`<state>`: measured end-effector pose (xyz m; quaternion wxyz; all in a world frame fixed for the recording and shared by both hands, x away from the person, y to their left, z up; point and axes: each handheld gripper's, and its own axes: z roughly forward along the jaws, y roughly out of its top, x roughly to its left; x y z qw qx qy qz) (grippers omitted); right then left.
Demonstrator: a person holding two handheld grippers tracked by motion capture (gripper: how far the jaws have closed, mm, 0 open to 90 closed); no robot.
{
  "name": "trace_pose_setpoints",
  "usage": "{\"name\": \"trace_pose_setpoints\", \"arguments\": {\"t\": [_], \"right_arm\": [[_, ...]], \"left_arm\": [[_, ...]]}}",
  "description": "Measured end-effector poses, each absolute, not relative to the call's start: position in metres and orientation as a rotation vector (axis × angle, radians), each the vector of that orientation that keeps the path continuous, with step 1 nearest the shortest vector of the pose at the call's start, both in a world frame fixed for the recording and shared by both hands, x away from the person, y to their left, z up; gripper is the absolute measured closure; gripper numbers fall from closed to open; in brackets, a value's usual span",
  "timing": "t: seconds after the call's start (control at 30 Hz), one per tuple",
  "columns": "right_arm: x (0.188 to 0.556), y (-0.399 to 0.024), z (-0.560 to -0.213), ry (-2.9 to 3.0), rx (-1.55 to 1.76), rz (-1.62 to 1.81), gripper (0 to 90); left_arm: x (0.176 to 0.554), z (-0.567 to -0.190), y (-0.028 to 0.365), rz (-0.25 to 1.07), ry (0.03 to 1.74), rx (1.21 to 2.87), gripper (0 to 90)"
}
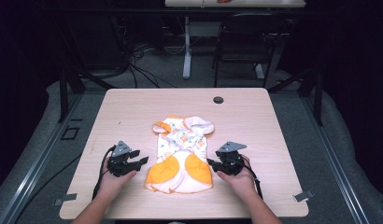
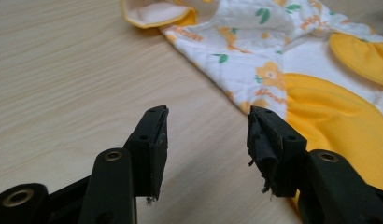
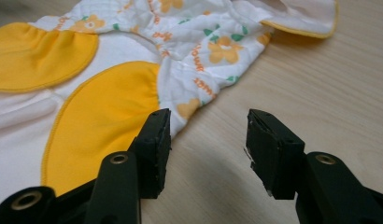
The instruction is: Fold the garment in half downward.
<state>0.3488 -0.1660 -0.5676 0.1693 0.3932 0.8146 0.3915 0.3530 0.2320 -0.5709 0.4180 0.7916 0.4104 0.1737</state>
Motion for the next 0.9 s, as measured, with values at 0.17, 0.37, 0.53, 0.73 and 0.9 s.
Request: {"name": "trace_pose_setpoints", "arguments": {"t": [0.17, 0.37, 0.53, 0.73, 0.9], "right_arm": [[0.352, -0.171, -0.570, 2.302, 1.170, 1.098, 55.3], [0.348, -0.167, -0.568, 2.316, 1.140, 1.098, 64.3], [0.345, -0.154, -0.562, 2.362, 1.047, 1.122, 79.5], [0.345, -0.136, -0.564, 2.421, 1.000, 1.139, 85.1], [0.344, -0.127, -0.570, 2.466, 0.960, 1.102, 85.3]], "left_arm": [[0.356, -0.573, 0.238, 0.427, 1.079, 1.986, 52.3], [0.354, -0.572, 0.228, 0.403, 1.017, 2.017, 69.7], [0.347, -0.568, 0.208, 0.388, 0.912, 2.074, 80.9], [0.350, -0.573, 0.186, 0.329, 0.863, 2.110, 89.9], [0.351, -0.579, 0.175, 0.321, 0.836, 2.151, 89.9]]}}
